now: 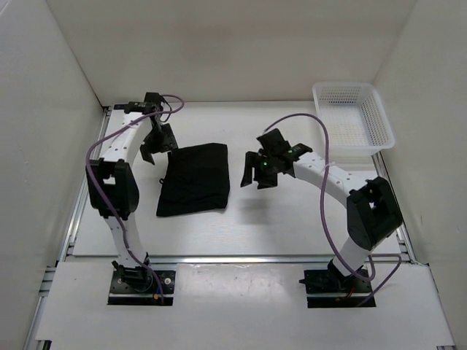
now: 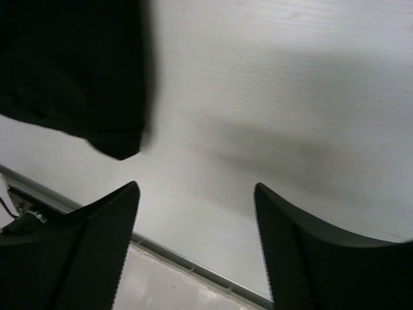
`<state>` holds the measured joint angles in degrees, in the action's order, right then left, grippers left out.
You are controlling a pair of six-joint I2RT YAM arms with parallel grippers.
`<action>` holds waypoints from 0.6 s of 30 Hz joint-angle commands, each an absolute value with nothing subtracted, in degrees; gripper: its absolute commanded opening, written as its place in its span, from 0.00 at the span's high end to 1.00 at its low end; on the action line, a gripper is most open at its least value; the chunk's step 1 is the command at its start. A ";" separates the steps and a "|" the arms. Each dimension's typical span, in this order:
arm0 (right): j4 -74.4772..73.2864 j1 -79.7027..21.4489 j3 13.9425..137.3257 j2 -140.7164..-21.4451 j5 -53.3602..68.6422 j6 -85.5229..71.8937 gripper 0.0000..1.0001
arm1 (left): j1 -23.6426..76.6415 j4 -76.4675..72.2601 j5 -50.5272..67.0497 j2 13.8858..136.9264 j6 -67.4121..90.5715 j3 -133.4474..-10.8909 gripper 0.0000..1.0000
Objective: Fold and stack the shorts
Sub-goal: Fold the shorts
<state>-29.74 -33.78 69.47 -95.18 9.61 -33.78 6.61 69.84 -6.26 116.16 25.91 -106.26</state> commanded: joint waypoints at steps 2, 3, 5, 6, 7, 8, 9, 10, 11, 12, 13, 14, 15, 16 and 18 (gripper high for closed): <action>-29.53 -41.02 78.03 -99.46 10.10 -33.84 0.34 | 7.82 64.18 -4.93 104.34 26.72 -95.39 0.31; -29.53 -42.09 79.61 -101.06 10.11 -33.84 0.36 | 7.82 62.42 -4.23 104.33 26.72 -90.23 0.37; -28.13 -44.28 84.10 -105.96 10.63 -34.45 0.38 | 7.82 58.91 -3.69 104.33 27.25 -86.59 0.58; -28.13 -44.30 85.68 -107.82 10.63 -34.45 0.38 | 7.82 58.02 -3.69 105.72 27.25 -85.44 0.61; -27.60 -44.30 87.17 -109.58 11.59 -34.45 0.41 | 7.82 57.14 -3.17 106.69 27.25 -84.04 0.65; -26.99 -44.30 88.49 -112.99 12.12 -34.98 0.41 | 7.30 56.35 -3.16 107.74 27.77 -84.02 0.67; -26.98 -44.30 90.94 -114.68 11.52 -34.98 0.42 | 7.29 55.55 -3.16 110.10 27.77 -84.02 0.67; -26.98 -44.30 92.10 -116.26 10.73 -34.98 0.46 | 7.29 55.55 -3.16 111.34 27.77 -84.55 0.68; -27.77 -44.30 93.07 -119.41 9.94 -34.98 0.47 | 7.29 55.02 -3.16 112.58 27.77 -85.16 0.68; -27.77 -44.30 94.82 -120.92 9.93 -34.98 0.47 | 7.29 55.02 -3.69 114.68 27.77 -85.86 0.68; -28.56 -44.30 95.44 -122.16 9.32 -34.98 0.49 | 7.29 55.02 -3.69 115.57 27.77 -86.57 0.68; -29.61 -43.77 95.97 -123.73 8.19 -34.98 0.49 | 7.82 55.02 -3.69 116.19 27.77 -87.70 0.68; -29.62 -43.77 95.98 -123.75 7.30 -34.98 0.50 | 7.82 55.02 -3.69 116.19 27.77 -87.71 0.68; -30.14 -43.77 95.98 -123.75 6.42 -34.98 0.50 | 7.82 55.54 -3.69 116.80 27.25 -88.58 0.68; -30.15 -43.15 95.98 -122.26 5.80 -34.98 0.50 | 8.44 57.21 -3.69 116.11 27.25 -90.17 0.64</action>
<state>-27.77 -43.72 93.95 -124.25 8.95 -35.16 7.70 58.26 -3.84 117.67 27.18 -87.39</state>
